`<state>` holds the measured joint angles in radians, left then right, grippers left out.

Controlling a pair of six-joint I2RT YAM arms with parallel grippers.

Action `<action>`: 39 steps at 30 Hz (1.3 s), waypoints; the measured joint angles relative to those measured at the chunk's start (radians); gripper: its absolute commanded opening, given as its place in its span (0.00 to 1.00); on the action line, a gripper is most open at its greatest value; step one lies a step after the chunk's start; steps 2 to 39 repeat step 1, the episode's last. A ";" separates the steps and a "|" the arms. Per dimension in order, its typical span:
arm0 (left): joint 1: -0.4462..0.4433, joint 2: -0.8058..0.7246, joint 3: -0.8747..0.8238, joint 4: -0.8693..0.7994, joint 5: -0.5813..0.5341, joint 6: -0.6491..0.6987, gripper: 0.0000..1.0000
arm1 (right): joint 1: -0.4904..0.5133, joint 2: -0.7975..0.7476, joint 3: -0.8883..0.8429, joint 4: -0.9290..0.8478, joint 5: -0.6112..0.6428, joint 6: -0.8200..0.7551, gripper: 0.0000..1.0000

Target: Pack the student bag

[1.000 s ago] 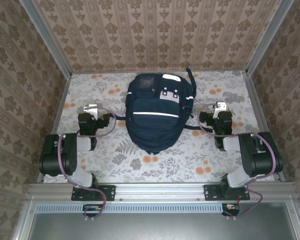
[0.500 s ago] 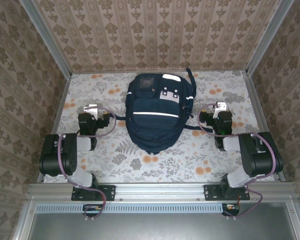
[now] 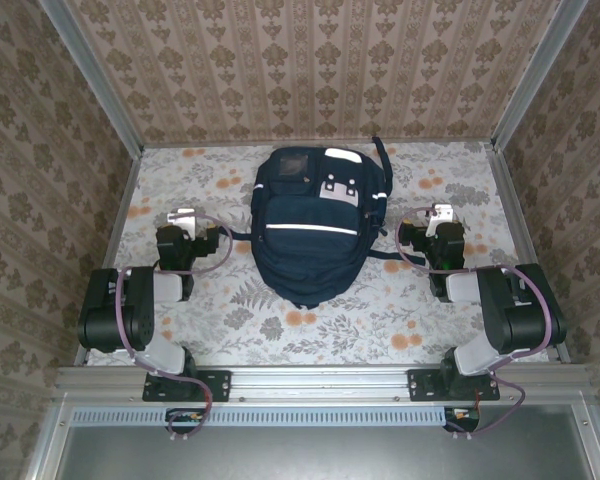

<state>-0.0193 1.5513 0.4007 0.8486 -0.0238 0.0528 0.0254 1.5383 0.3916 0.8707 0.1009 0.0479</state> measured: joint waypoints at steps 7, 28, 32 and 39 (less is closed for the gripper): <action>0.000 0.000 0.000 0.000 0.000 0.000 1.00 | 0.000 0.000 0.000 0.000 0.000 0.000 1.00; 0.000 0.000 0.000 0.000 0.000 0.000 1.00 | 0.000 0.000 0.000 0.000 0.000 0.000 1.00; 0.000 0.000 0.000 0.000 0.000 0.000 1.00 | 0.000 0.000 0.000 0.000 0.000 0.000 1.00; 0.000 0.000 0.000 0.000 0.000 0.000 1.00 | 0.000 0.000 0.000 0.000 0.000 0.000 1.00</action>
